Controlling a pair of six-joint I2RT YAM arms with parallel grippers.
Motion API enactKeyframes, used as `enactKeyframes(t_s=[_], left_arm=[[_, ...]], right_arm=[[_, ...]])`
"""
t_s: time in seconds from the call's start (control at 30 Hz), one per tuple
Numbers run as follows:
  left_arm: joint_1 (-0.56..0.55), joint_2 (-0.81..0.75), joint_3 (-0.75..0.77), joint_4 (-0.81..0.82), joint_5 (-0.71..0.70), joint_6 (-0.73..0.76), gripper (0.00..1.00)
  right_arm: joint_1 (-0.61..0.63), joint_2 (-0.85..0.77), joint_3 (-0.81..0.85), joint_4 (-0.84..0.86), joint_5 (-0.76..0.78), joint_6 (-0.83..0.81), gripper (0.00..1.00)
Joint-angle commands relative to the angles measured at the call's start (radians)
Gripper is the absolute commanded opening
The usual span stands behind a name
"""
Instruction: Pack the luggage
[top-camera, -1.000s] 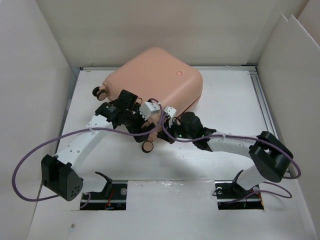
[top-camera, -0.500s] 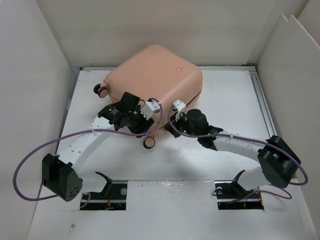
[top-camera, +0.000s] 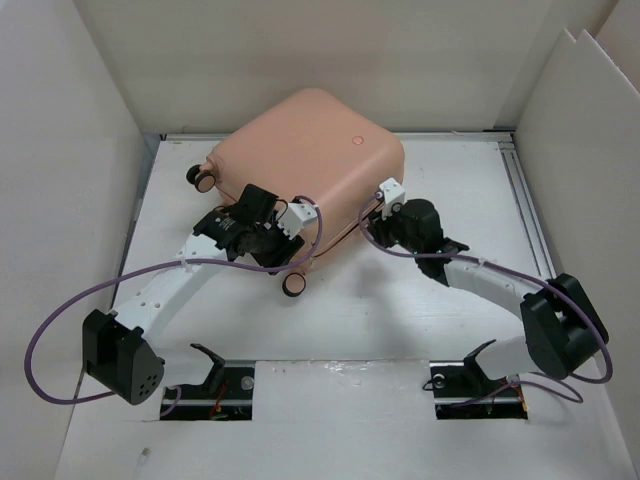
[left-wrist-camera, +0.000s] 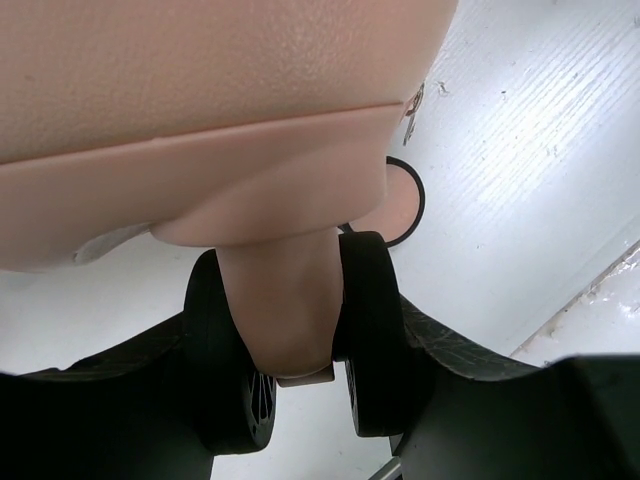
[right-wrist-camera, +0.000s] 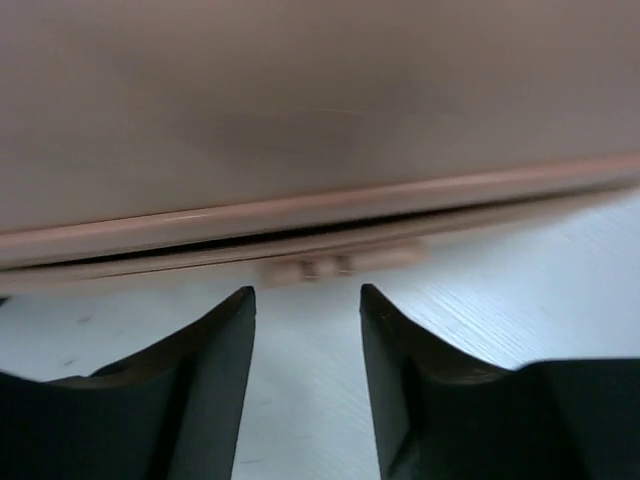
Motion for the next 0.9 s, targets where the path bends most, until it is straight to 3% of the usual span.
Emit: enactKeyframes(t_s=[0.0,0.17,0.5,0.67,0.87], left_arm=[[0.002,-0.028,0.023,0.039,0.025,0.027,0.00],[0.002,0.003,0.048,0.048,0.041,0.017,0.00],[0.002,0.012,0.064,0.079,0.090,-0.012,0.00],[0.002,-0.006,0.054,0.088,0.099,-0.021,0.00],[0.002,-0.006,0.054,0.088,0.099,-0.010,0.00]], right_arm=[[0.120,-0.070,-0.032,0.066,-0.108,-0.022,0.54],[0.286,-0.073,-0.071,0.213,-0.049,0.119,0.69],[0.358,0.143,0.012,0.273,0.008,0.380,0.69],[0.358,0.152,0.012,0.306,0.027,0.424,0.67],[0.425,-0.001,-0.079,0.165,0.184,0.473,0.68]])
